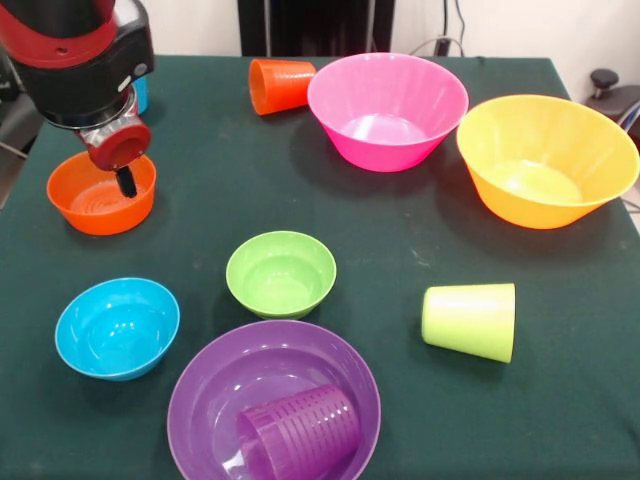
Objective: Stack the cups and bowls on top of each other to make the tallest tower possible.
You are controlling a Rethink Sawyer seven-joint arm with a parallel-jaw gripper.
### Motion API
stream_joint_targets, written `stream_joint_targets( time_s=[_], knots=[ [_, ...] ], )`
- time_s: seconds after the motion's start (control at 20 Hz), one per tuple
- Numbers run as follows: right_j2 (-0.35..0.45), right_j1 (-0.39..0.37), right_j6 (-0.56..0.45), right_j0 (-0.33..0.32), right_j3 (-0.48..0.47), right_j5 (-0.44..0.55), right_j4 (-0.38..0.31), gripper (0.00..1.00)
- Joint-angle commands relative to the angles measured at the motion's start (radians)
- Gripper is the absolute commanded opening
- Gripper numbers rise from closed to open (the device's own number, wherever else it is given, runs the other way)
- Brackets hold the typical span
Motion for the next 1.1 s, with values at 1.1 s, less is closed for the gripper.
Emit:
stream_joint_targets(
  time_s=[1.1],
  knots=[
    [0.125, 0.133, -0.221, 0.002, 0.022, -0.178, -0.071, 1.00]
  ],
)
